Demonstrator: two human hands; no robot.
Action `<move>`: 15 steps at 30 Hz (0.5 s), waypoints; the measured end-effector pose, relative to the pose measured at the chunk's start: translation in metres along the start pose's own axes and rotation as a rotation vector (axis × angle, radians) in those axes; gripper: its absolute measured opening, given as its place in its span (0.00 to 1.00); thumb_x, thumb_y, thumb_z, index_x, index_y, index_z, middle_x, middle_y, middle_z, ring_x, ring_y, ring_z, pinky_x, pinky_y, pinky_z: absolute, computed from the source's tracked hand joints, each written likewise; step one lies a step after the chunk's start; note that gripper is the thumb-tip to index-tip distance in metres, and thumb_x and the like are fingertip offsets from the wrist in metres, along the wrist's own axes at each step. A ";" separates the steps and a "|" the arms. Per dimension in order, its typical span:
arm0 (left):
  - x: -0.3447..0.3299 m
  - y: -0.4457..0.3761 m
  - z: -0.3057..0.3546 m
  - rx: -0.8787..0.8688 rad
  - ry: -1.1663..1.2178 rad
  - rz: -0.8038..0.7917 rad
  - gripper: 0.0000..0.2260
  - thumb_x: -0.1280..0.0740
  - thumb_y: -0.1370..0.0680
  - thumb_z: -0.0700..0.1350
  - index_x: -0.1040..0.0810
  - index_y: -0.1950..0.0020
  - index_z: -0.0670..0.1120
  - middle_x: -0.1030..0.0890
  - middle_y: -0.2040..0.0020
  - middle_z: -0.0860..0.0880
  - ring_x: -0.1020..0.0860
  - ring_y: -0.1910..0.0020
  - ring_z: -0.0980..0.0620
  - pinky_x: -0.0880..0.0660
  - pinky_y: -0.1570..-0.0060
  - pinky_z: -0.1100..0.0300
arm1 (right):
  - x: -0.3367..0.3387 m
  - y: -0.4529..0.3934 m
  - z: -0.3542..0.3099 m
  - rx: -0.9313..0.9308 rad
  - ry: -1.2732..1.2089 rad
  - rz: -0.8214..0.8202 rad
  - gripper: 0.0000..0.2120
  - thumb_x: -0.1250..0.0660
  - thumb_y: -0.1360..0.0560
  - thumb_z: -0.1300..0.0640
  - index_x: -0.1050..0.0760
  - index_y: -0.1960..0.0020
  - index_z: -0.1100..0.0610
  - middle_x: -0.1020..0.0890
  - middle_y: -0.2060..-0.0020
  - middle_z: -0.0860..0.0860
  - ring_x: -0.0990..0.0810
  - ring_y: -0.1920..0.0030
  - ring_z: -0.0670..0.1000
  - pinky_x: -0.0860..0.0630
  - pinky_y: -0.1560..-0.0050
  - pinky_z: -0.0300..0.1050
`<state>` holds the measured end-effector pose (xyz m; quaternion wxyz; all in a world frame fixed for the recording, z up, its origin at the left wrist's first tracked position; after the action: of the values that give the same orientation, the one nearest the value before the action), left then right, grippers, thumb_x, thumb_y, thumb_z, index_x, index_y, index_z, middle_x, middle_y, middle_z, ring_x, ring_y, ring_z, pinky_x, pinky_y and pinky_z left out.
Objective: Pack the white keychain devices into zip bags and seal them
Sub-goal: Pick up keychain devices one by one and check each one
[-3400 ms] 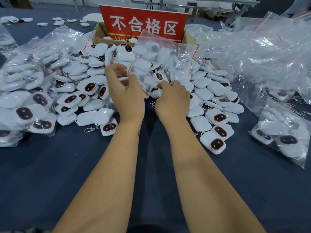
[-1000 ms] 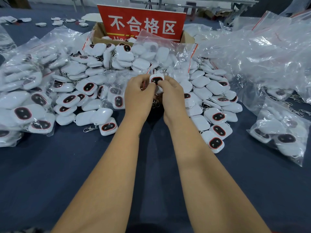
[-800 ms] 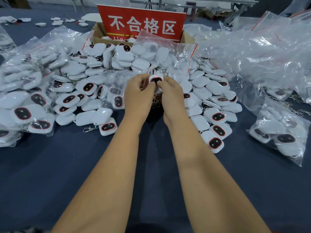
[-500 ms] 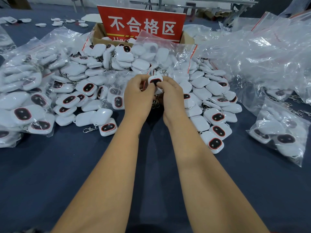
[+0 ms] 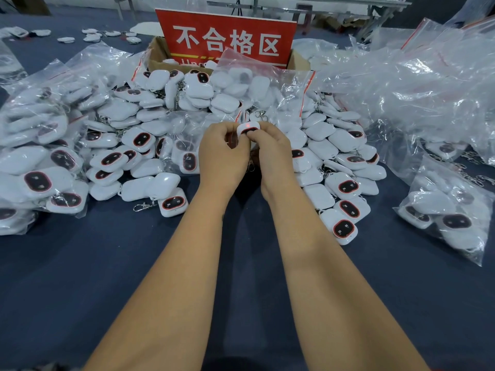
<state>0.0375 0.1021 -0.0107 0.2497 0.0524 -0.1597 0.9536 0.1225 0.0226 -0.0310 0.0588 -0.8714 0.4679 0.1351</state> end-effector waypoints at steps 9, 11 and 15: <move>0.002 -0.001 0.000 0.044 0.114 -0.004 0.19 0.40 0.26 0.34 0.17 0.44 0.52 0.18 0.47 0.44 0.23 0.54 0.50 0.25 0.51 0.55 | 0.005 0.001 -0.012 0.169 0.174 0.121 0.03 0.33 0.22 0.58 0.22 0.51 0.58 0.18 0.56 0.53 0.22 0.57 0.48 0.23 0.51 0.48; 0.004 -0.002 0.002 0.003 0.016 0.024 0.19 0.39 0.25 0.32 0.19 0.39 0.47 0.19 0.42 0.47 0.22 0.45 0.51 0.25 0.40 0.54 | 0.008 0.004 -0.018 0.219 0.168 0.161 0.02 0.32 0.23 0.58 0.22 0.53 0.56 0.20 0.60 0.49 0.23 0.61 0.45 0.25 0.58 0.41; 0.001 -0.003 0.003 -0.048 -0.080 0.005 0.24 0.35 0.29 0.29 0.23 0.34 0.45 0.23 0.39 0.47 0.24 0.41 0.50 0.28 0.36 0.57 | 0.016 0.005 -0.018 0.198 0.022 0.226 0.05 0.30 0.23 0.58 0.24 0.58 0.54 0.24 0.66 0.49 0.28 0.66 0.47 0.29 0.62 0.42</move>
<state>0.0377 0.1043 -0.0067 0.2421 0.0840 -0.1923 0.9473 0.1303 0.0027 -0.0185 0.1236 -0.8045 0.5747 0.0844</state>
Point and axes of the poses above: each hand's wrist, its own y-axis away from the middle knuckle, its own x-axis out of the back of the hand, z = x × y, the point moved 9 cm from there along -y, towards the middle knuckle
